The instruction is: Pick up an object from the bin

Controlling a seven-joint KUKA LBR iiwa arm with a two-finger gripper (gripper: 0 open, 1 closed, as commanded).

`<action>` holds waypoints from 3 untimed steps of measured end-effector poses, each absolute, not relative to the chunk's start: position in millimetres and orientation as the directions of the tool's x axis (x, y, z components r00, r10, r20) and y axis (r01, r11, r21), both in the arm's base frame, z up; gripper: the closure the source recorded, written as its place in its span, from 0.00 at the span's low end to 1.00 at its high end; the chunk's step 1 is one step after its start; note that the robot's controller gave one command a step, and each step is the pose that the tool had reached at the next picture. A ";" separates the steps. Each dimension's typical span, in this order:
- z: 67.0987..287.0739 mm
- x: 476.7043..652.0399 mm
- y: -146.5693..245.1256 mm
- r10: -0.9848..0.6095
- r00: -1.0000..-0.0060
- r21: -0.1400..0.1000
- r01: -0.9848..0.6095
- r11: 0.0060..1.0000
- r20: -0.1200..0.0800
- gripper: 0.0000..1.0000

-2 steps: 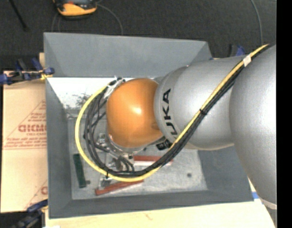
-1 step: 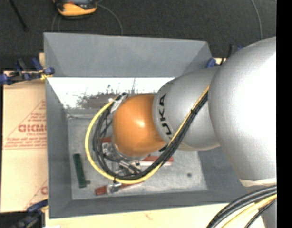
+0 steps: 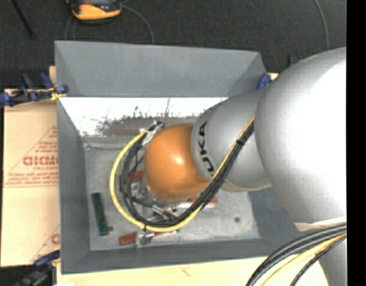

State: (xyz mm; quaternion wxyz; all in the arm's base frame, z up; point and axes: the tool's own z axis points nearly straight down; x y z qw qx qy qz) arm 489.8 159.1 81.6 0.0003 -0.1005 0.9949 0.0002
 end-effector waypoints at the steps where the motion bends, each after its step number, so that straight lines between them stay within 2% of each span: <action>1: 77.0 474.7 141.3 -0.289 -0.957 0.002 -0.289 0.957 0.009 1.00; 2: 76.9 474.8 141.3 -0.289 -0.957 0.002 -0.289 0.957 0.009 1.00; 3: 76.5 478.2 147.3 -0.296 -0.955 -0.003 -0.296 0.955 0.017 1.00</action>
Offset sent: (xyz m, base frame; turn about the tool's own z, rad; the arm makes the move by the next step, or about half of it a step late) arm 0.0000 0.0000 0.0000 0.0000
